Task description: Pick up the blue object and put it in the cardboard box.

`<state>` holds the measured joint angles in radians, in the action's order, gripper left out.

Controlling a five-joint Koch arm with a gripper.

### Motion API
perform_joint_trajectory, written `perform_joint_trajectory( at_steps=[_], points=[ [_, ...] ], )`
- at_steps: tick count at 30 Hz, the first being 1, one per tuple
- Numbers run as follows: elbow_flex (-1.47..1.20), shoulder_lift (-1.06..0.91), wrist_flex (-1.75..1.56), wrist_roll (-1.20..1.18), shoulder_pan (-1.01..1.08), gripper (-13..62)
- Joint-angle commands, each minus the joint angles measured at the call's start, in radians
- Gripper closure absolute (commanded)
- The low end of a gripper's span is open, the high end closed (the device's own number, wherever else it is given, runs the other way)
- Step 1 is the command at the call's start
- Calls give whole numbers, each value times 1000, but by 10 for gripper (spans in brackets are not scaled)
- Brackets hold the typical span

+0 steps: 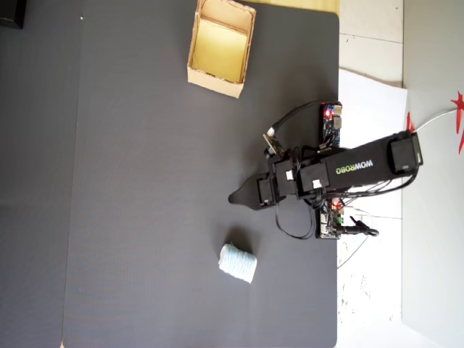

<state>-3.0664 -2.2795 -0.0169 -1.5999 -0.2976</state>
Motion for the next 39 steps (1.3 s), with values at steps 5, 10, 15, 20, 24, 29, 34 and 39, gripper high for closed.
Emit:
perform_joint_trajectory(
  at_steps=[5,10,15,20,24,29,34,39],
  points=[
    [-51,-84,44,-34,-97,157],
    [-48,-84,8,-35,-163,162],
    [-44,-84,5,-34,-199,162],
    [-29,-84,18,-32,-232,163],
    [2,-81,69,-31,-236,163],
    [57,-74,138,-29,-242,163],
    [118,-66,190,-29,-249,163],
    [181,-34,207,-26,-273,163]
  ],
)
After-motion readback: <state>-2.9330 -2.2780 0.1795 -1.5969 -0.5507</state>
